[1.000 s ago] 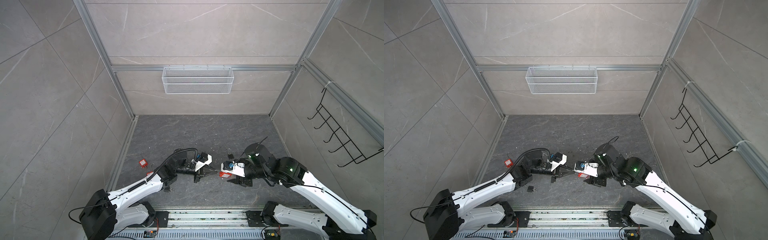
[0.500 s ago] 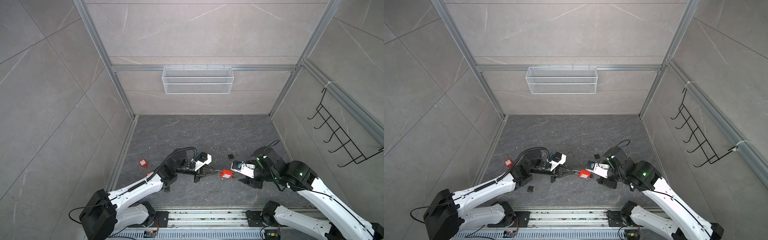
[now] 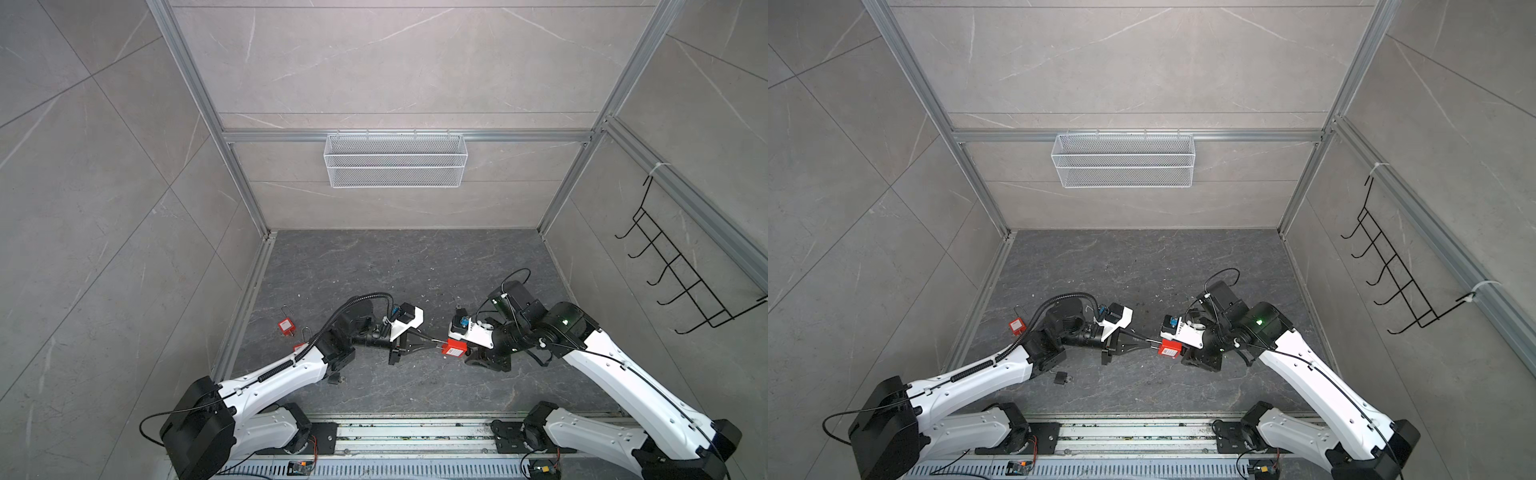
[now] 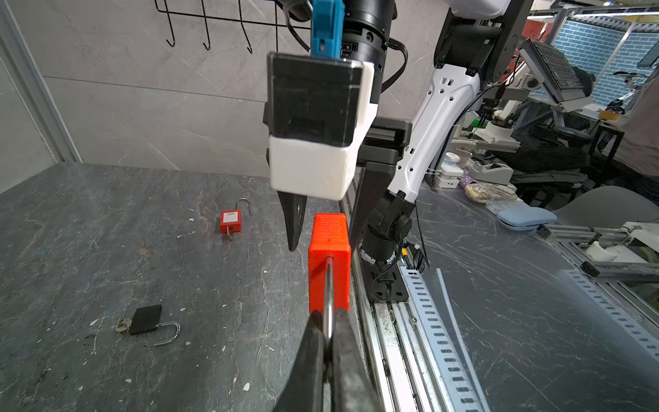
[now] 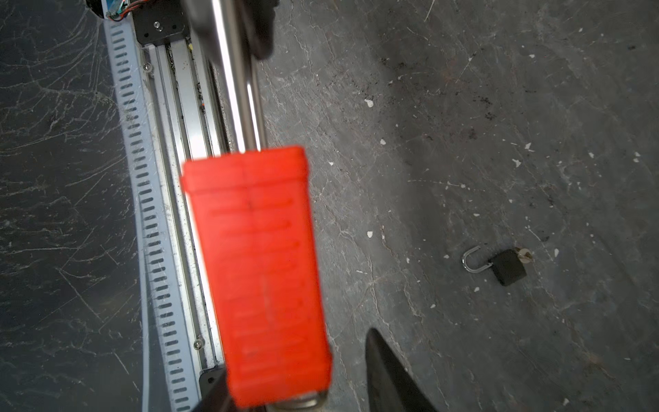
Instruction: Lock with the key
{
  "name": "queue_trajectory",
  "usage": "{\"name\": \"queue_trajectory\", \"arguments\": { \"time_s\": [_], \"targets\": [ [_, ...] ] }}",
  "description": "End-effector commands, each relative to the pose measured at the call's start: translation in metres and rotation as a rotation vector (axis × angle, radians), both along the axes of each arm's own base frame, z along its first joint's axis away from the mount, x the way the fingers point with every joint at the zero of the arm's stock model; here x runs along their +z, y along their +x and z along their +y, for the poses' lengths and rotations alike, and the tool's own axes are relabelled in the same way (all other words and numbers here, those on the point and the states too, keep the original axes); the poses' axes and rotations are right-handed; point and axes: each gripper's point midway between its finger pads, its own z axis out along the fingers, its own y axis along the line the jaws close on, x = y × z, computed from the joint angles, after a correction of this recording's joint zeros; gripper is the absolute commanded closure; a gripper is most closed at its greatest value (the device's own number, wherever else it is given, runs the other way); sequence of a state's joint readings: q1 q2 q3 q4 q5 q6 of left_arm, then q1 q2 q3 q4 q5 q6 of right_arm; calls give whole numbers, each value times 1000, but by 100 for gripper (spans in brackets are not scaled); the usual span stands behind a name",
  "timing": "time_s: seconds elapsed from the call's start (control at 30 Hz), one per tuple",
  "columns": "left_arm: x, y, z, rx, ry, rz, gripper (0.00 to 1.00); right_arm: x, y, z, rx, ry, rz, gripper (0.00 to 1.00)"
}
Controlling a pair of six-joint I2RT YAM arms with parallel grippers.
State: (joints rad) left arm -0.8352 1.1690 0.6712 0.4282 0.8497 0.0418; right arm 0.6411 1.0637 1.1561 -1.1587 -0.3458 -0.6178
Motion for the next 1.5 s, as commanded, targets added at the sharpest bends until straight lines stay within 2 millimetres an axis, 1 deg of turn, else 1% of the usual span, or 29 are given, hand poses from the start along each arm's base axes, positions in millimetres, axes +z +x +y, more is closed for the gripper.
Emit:
{"name": "queue_trajectory", "arguments": {
  "time_s": [0.0, 0.03, 0.07, 0.13, 0.2, 0.23, 0.33, 0.4, 0.53, 0.63, 0.7, 0.9, 1.03, 1.2, 1.3, 1.47],
  "targets": [
    [35, -5, -3, -47, -96, -61, 100, 5, 18, 3, -12, 12, -97, 56],
    [35, -4, -3, -45, -96, -60, 100, 5, 27, 4, -42, 21, -135, 57],
    [34, -4, -3, -43, -96, -58, 100, 5, 31, 5, -39, 29, -169, 57],
    [34, -3, -3, -34, -101, -58, 100, 5, 40, 5, -61, 55, -240, 53],
    [34, -2, -2, -27, -100, -59, 100, 5, 35, 6, -36, 74, -249, 48],
    [35, -2, -2, -24, -100, -61, 100, 6, 29, 6, -24, 84, -233, 45],
    [36, -2, -1, -23, -97, -69, 100, 14, 15, 3, 1, 94, -201, 43],
    [37, -3, -1, -25, -91, -78, 100, 19, 1, -1, 24, 96, -165, 41],
    [40, -4, -1, -35, -92, -87, 100, 22, -17, -14, 17, 27, -60, 41],
    [41, -7, -1, -55, -89, -79, 100, 22, -22, -24, -7, -38, -14, 41],
    [39, -9, -1, -62, -86, -75, 100, 23, -22, -26, -8, -52, -6, 41],
    [37, -16, -3, -98, -70, -66, 100, 27, -19, -16, 6, -35, 42, 44],
    [39, -21, -5, -116, -68, -67, 100, 23, -16, -11, 9, -35, 62, 47],
    [40, -23, -6, -123, -69, -70, 100, 21, -21, -3, 43, 4, 91, 52],
    [42, -23, -7, -121, -71, -73, 100, 19, -21, -3, 47, 18, 75, 56],
    [42, -21, -8, -110, -72, -76, 100, 21, -17, 3, 46, 87, 5, 65]
  ]
}}
